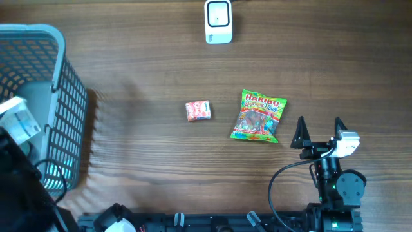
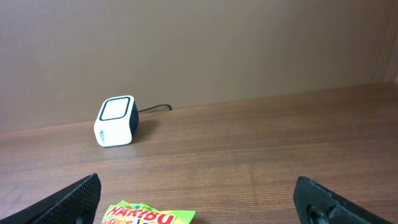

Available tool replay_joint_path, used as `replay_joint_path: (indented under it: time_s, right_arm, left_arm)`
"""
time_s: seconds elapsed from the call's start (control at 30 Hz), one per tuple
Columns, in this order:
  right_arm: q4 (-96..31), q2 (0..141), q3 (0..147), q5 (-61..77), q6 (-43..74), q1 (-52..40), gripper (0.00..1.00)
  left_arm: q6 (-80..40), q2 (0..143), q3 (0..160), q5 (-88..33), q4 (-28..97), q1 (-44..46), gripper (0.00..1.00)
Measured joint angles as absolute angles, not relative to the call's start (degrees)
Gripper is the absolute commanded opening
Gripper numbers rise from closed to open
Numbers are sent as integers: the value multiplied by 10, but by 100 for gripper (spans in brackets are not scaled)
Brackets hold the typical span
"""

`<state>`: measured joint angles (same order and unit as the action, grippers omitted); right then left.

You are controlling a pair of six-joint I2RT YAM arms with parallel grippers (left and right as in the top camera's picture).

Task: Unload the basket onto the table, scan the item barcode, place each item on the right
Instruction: 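Reach the left gripper into the basket and grasp the white Hansaplast box, then carry the Hansaplast box with the left gripper and set it on the table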

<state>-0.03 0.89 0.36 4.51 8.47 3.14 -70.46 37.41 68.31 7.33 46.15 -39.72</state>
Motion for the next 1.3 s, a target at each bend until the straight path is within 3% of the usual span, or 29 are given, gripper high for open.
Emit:
replay_joint_path:
  time_s: [0.13,0.3,0.33,0.43,0.67,0.8,0.93,1.3]
  right_arm:
    - [0,9,4,45,85,31,100]
    - [0,9,4,45,85,31,100]
    - [0,9,4,45,85,31,100]
    - [0,9,4,45,85,31,100]
    - [0,9,4,45,85,31,99]
    - [0,9,4,45,85,31,100]
    - [0,9,4,45,85,31,100]
    - [0,9,4,45,85,31,100]
  left_arm:
    - [-697,378,684,-95,494,-389,71]
    - [-650,439,684,-219,533,-296,72]
    - [-638,467,684,-228,539,-242,72]
    - [-607,509,684,-224,543,-146,72]
    - [-572,680,684,-77,610,110,72]
    - [-579,814,684,-49,575,194,72]
    - [-583,921,691,-35,524,242,75]
    - [-590,941,710,-34,490,266,75]
